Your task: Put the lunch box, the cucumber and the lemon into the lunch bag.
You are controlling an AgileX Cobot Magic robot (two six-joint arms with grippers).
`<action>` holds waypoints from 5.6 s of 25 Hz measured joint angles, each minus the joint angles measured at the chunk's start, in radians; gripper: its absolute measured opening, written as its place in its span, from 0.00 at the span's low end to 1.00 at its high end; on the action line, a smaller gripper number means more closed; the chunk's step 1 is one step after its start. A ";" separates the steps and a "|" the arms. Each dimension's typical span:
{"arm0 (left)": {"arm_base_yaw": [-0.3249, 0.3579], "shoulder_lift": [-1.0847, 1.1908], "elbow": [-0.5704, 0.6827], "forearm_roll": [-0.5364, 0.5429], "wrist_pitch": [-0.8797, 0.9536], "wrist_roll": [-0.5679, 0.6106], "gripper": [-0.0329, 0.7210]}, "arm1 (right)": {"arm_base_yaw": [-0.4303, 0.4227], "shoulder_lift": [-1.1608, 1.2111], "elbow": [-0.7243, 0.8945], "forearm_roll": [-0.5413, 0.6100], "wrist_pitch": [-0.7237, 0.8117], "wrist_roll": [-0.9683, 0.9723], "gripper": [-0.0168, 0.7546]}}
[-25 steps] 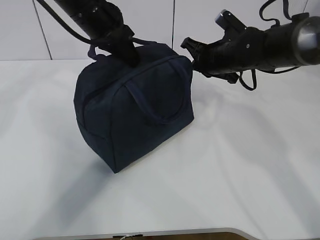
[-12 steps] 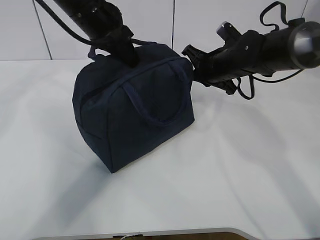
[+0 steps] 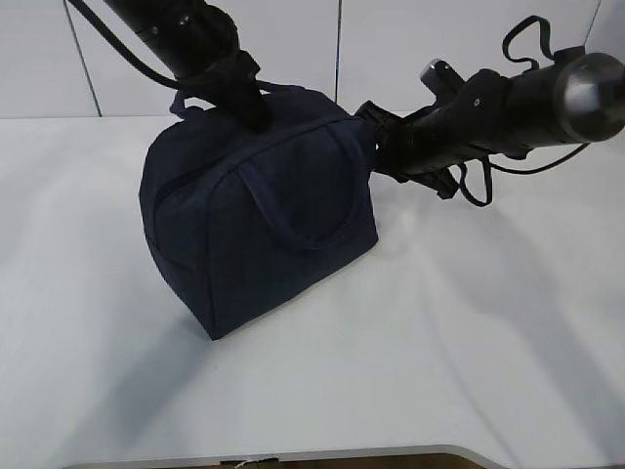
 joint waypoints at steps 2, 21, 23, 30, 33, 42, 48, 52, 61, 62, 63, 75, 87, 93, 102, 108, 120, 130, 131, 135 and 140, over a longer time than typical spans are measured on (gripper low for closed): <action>0.000 0.000 0.000 0.000 0.000 0.000 0.04 | 0.000 0.002 0.000 0.006 0.001 0.000 0.03; 0.000 0.000 0.000 0.001 0.004 0.000 0.03 | -0.002 0.018 -0.002 0.075 0.030 -0.012 0.03; 0.000 0.000 0.000 0.001 0.004 0.000 0.04 | -0.002 0.018 -0.002 0.075 0.036 -0.014 0.03; 0.000 0.000 0.000 0.001 0.007 0.000 0.04 | -0.002 0.018 -0.002 0.077 0.043 -0.016 0.03; 0.000 0.000 0.000 0.001 0.007 0.000 0.04 | -0.002 0.018 -0.002 0.077 0.045 -0.017 0.04; 0.000 -0.005 0.000 0.001 0.011 -0.016 0.04 | -0.005 0.014 0.000 0.071 0.069 -0.018 0.38; 0.000 -0.005 0.000 0.001 0.011 -0.044 0.09 | -0.005 -0.033 0.002 0.056 0.071 -0.024 0.46; 0.000 -0.012 0.000 -0.001 0.011 -0.075 0.28 | -0.009 -0.086 0.002 0.011 0.083 -0.078 0.46; 0.000 -0.119 0.000 0.069 0.013 -0.152 0.57 | -0.009 -0.272 0.002 -0.230 0.183 -0.153 0.47; 0.000 -0.130 0.000 0.090 0.013 -0.176 0.57 | -0.009 -0.295 0.002 -0.257 0.207 -0.169 0.47; 0.000 -0.139 0.000 0.106 0.013 -0.205 0.57 | -0.009 -0.314 0.002 -0.275 0.233 -0.197 0.47; -0.005 -0.276 0.016 0.257 0.021 -0.468 0.55 | -0.009 -0.555 0.002 -0.306 0.650 -0.503 0.47; -0.044 -0.616 0.351 0.364 0.029 -0.472 0.55 | -0.009 -0.606 0.002 -0.316 1.065 -0.561 0.47; -0.044 -0.801 0.524 0.371 0.031 -0.472 0.55 | -0.009 -0.683 0.043 -0.292 1.067 -0.564 0.47; -0.044 -1.102 0.733 0.373 0.033 -0.472 0.55 | -0.009 -0.969 0.197 -0.288 1.079 -0.566 0.47; -0.044 -1.323 0.900 0.373 0.037 -0.472 0.55 | -0.009 -1.179 0.304 -0.288 1.088 -0.579 0.47; -0.044 -1.825 1.215 0.308 0.041 -0.472 0.55 | -0.009 -1.656 0.574 -0.286 1.098 -0.582 0.47; -0.044 -2.138 1.445 0.233 0.030 -0.472 0.55 | -0.009 -2.026 0.868 -0.291 1.100 -0.595 0.47; -0.045 -2.138 1.456 0.235 0.030 -0.472 0.55 | -0.009 -2.060 0.887 -0.297 1.100 -0.595 0.47; -0.045 -2.138 1.503 0.230 0.018 -0.472 0.55 | -0.009 -2.152 0.942 -0.326 1.104 -0.596 0.47; -0.045 -2.140 1.519 0.232 0.001 -0.470 0.55 | -0.009 -2.158 0.944 -0.384 1.104 -0.596 0.47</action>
